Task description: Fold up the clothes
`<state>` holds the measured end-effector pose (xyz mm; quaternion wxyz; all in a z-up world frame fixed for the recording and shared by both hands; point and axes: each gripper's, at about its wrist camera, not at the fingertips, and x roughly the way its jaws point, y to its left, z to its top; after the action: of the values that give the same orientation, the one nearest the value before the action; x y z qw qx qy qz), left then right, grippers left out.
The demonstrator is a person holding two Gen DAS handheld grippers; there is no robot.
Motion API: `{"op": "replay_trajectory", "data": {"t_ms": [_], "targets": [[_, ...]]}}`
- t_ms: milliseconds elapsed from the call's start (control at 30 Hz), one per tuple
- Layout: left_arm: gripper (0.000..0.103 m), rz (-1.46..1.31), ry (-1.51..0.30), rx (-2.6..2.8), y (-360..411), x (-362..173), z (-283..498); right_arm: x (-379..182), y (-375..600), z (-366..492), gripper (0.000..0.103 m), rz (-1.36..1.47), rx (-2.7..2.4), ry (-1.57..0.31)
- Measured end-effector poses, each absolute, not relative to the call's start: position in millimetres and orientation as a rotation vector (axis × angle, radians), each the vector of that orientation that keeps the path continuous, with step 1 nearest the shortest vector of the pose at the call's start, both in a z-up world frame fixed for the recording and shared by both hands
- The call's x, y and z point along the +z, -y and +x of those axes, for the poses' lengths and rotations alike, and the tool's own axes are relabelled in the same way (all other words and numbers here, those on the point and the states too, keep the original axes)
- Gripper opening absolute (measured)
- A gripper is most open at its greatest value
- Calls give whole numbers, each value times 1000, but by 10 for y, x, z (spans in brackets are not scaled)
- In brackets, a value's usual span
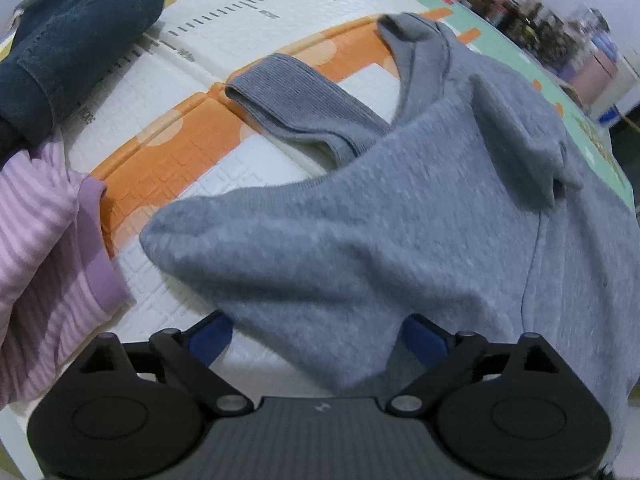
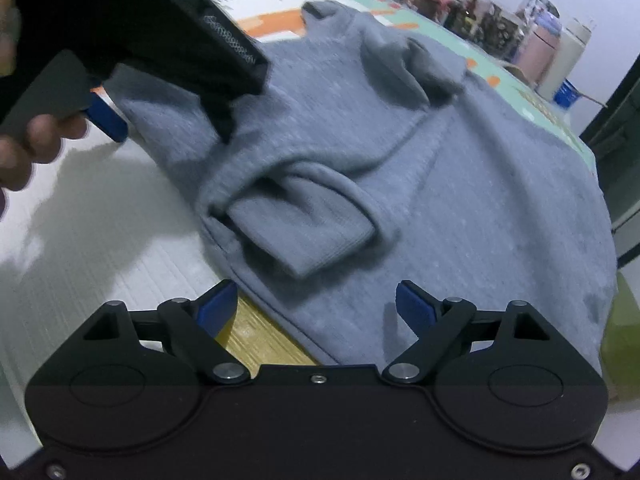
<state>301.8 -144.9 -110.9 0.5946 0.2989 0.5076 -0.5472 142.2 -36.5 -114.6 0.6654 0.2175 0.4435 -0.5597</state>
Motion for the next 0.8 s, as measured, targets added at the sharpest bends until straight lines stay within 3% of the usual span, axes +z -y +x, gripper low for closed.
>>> {"op": "replay_trajectory", "data": {"t_ms": [67, 133, 167, 233, 300, 367, 400, 500, 800], "targets": [[94, 692, -1173, -1284, 1479, -1100, 3025, -1164, 404, 1491, 84, 473, -1276, -988], [86, 688, -1158, -1303, 1495, -1087, 3031, -1173, 449, 1527, 71, 486, -1276, -966], [76, 681, -1142, -1322, 1492, -1078, 3039, -1172, 482, 1526, 64, 504, -1267, -951], [65, 686, -1119, -1349, 1492, -1066, 3053, -1162, 541, 1517, 37, 551, -1246, -919], [44, 690, -1115, -1386, 1499, -1059, 3068, -1147, 580, 1514, 27, 576, -1242, -908], [31, 692, -1131, -1421, 1514, -1066, 3092, -1136, 610, 1521, 17, 593, -1244, -905], [25, 695, -1146, -1435, 1519, -1073, 3111, -1132, 616, 1519, 14, 608, -1244, -902], [21, 704, -1164, -1467, 1508, -1076, 3170, -1111, 596, 1529, 11, 650, -1259, -891], [20, 760, -1117, -1534, 1555, -1071, 3233, -1043, 571, 1617, 9, 752, -1282, -873]]}}
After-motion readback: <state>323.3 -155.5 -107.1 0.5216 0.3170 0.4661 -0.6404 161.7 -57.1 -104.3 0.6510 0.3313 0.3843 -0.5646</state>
